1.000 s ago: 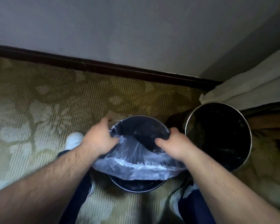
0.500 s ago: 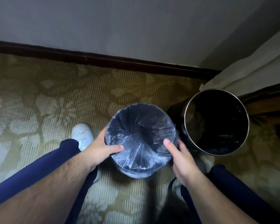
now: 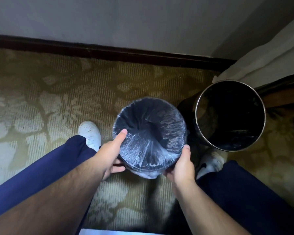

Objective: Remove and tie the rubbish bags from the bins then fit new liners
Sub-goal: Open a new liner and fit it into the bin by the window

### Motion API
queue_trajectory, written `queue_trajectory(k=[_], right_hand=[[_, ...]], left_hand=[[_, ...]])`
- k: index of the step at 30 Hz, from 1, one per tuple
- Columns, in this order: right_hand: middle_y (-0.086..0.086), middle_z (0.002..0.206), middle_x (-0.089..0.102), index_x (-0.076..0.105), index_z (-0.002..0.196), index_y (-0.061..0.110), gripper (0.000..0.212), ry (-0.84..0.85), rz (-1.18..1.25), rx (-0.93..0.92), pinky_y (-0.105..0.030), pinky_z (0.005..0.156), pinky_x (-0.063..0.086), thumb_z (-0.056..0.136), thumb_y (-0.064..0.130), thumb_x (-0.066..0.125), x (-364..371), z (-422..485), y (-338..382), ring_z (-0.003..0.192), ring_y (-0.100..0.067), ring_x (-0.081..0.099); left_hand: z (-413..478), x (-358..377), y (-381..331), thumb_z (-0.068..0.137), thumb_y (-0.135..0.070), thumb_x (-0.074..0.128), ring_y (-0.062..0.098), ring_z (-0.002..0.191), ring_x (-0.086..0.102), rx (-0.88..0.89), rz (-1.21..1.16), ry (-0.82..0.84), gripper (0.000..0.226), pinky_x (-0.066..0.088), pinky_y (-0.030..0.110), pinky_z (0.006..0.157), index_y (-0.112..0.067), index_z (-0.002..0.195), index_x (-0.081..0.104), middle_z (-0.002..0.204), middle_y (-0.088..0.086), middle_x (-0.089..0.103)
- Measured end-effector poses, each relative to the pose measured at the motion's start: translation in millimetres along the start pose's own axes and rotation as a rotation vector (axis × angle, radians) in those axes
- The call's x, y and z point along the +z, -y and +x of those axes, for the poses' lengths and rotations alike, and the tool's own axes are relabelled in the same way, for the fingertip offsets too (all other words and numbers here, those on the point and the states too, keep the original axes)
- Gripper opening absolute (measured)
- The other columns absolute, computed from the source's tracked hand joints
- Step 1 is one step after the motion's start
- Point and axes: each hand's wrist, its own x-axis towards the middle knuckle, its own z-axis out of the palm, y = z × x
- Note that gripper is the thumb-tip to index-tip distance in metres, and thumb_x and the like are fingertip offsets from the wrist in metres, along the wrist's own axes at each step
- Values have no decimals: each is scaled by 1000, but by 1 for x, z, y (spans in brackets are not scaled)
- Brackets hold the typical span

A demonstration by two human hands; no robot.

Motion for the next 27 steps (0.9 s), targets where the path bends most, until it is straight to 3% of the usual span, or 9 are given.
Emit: queue_trajectory(k=[4,7,9,12,14,17,19,23,27], right_hand=[[-6,107,77,70,108,18,53,143,294,-5,-44,99,52,91,65,52,-2,7,7,98,-26,73],[-4,109,70,60,101,20,52,-92,20,-144,-42,98,47,88,68,46,-8,15,16,101,-25,64],[-1,109,59,55,102,22,42,-293,-224,-434,-42,98,42,88,60,42,-12,8,21,107,-26,55],[8,123,56,58,125,22,64,-143,-370,-732,-39,104,41,79,63,39,-9,1,31,119,-17,53],[9,132,58,52,139,29,67,19,-360,-678,-37,103,44,83,65,42,0,6,40,121,-14,55],[4,131,64,55,139,31,59,141,-248,-451,-37,102,45,91,64,47,8,25,49,119,-17,60],[1,116,72,65,124,25,64,116,-55,-263,-43,99,51,84,73,48,10,31,55,107,-22,67],[-5,89,71,64,104,14,54,-110,292,-57,-36,78,53,91,65,51,4,29,61,84,-25,68],[-11,104,73,56,122,13,47,-85,466,-1,-29,69,51,95,51,50,-11,37,56,89,-22,71]], left_hand=[[10,-2,-1,82,-58,68,16,107,69,178,-158,13,50,45,47,105,-32,124,59,113,-9,74],[12,-3,-6,71,-63,76,18,109,65,318,-29,-206,68,46,42,103,-23,121,53,121,-2,66],[3,0,-17,75,-53,77,16,110,52,481,235,-506,68,41,33,96,-20,123,44,124,-4,46],[-12,9,-41,80,-43,76,11,118,48,763,434,-529,72,40,29,98,-24,138,38,132,-6,41],[-4,10,-52,81,-50,73,9,125,47,736,487,-379,80,37,29,105,-32,146,32,143,-9,45],[12,11,-60,82,-59,66,14,117,58,606,545,-324,73,42,27,97,-30,144,41,130,-8,60],[16,10,-62,87,-61,59,21,113,62,557,580,-384,65,45,29,92,-26,140,47,123,-3,65],[17,7,-55,85,-66,53,26,119,58,533,676,-441,71,45,34,94,-23,142,43,131,4,61],[3,12,-52,88,-53,57,24,130,45,720,713,-518,68,39,40,106,-19,144,40,138,8,49]])
